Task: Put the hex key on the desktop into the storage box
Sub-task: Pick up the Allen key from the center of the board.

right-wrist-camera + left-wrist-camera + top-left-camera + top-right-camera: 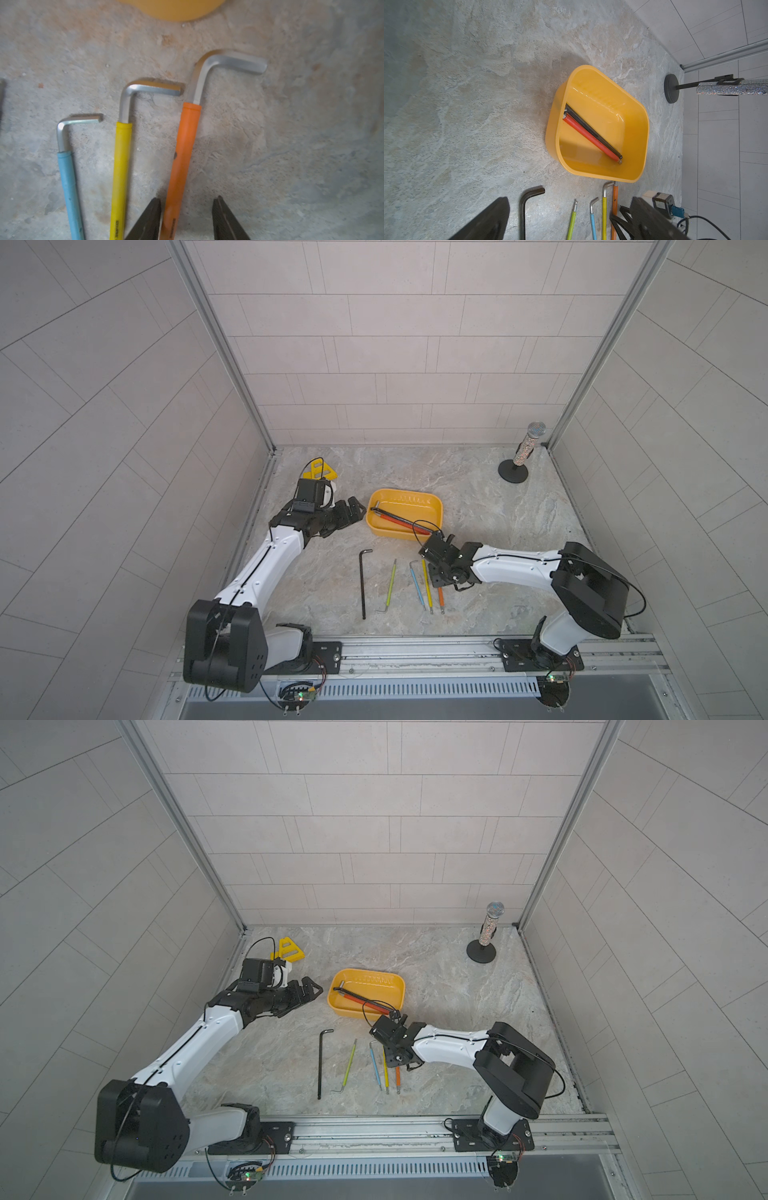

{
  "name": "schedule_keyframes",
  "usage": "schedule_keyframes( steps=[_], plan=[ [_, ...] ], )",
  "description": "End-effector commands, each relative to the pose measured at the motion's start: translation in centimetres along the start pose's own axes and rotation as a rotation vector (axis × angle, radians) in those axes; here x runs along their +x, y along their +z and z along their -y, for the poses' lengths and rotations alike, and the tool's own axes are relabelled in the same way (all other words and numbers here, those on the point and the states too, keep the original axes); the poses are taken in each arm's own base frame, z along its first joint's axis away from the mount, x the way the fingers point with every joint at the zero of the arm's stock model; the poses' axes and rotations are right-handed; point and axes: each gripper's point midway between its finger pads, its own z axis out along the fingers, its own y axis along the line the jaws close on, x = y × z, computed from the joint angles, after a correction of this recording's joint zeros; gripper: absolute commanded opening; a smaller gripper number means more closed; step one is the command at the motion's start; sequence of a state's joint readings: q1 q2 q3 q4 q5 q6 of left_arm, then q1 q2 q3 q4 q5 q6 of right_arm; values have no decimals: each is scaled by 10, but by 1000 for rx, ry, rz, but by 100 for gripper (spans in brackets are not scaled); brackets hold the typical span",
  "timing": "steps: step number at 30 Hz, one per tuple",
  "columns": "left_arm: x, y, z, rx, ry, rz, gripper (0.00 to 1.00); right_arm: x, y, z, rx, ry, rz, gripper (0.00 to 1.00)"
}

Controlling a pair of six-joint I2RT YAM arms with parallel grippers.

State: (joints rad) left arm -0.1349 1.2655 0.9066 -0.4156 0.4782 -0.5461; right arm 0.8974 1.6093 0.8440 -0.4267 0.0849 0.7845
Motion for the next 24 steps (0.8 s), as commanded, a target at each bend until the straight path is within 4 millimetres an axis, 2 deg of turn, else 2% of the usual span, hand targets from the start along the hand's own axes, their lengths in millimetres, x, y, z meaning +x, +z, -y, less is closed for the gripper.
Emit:
schedule_keyframes(
  steps=[1, 5, 12, 18, 24],
  plan=[
    [-10, -9, 8, 25, 15, 38, 98, 16, 8, 8, 36, 9, -36, 42],
    [-10, -9, 8, 27, 16, 40, 98, 19, 8, 12, 40, 15, -37, 34],
    [-10, -10, 9, 27, 15, 41, 98, 24, 8, 16, 48, 2, -44, 29],
    [-9, -10, 8, 25, 16, 40, 98, 26, 5, 20, 52, 3, -39, 2],
    [-9, -9, 7, 24, 15, 38, 98, 23, -5, 26, 63, -4, -13, 0]
  ],
)
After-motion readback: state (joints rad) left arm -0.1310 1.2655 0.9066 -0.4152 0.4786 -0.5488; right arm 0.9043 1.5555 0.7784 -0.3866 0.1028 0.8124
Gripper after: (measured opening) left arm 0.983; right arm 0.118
